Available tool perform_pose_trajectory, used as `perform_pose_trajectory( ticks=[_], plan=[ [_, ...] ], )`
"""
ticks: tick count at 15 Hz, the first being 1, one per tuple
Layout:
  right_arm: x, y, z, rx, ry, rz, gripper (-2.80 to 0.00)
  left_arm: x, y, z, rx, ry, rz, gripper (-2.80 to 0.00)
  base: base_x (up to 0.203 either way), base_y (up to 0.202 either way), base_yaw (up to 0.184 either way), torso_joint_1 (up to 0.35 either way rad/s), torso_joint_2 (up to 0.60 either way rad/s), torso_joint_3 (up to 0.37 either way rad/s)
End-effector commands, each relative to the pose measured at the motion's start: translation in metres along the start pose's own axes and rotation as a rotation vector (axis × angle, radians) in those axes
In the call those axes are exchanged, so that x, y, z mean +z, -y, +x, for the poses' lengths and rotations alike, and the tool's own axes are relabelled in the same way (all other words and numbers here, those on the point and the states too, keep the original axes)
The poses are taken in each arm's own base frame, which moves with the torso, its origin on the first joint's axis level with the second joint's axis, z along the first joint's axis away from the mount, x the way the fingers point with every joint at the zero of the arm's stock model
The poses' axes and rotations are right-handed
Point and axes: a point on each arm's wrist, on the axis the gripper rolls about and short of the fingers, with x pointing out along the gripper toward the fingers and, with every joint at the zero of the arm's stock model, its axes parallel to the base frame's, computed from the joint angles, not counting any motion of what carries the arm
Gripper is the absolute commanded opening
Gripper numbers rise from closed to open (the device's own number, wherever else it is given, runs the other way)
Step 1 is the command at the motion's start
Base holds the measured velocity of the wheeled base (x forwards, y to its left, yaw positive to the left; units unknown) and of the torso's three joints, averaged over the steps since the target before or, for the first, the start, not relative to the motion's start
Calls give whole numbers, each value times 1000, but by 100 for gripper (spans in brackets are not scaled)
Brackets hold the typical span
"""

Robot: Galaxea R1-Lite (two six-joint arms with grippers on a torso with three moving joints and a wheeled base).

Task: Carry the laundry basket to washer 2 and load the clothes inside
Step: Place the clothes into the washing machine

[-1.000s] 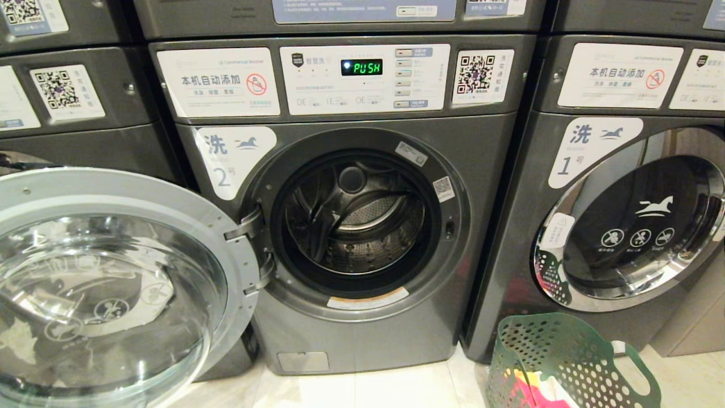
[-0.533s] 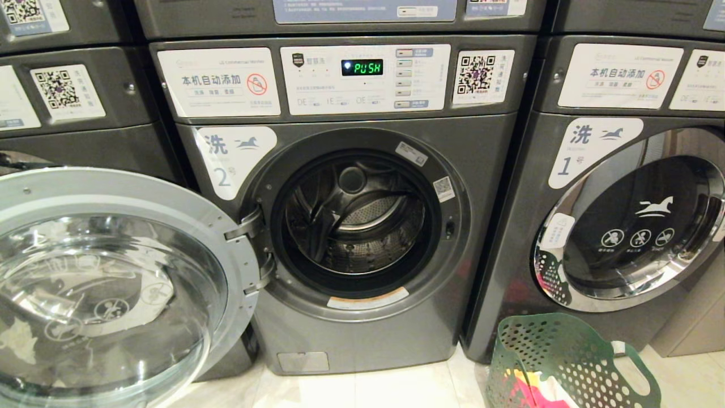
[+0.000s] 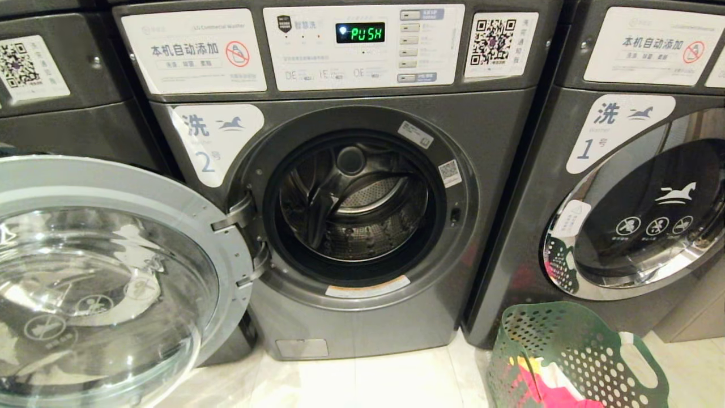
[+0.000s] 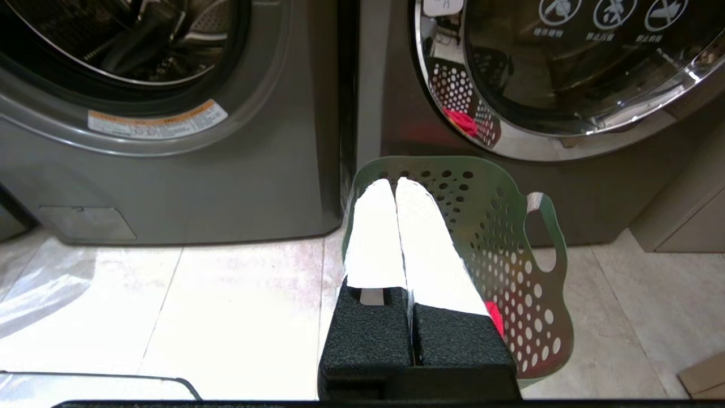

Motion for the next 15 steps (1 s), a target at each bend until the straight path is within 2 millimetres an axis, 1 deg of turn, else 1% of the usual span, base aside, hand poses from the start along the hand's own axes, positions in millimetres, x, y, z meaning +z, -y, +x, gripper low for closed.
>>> perform_pose_trajectory(
  ticks=[1,15],
  plan=[
    [-2,0,1,1,-9,0,-280,-2,0,1,1,-8,-1,-280,0,0,0,2,2,-203],
    [-2,0,1,-2,-9,0,-280,-2,0,1,2,-10,0,-280,0,0,0,3,5,-201]
  ],
)
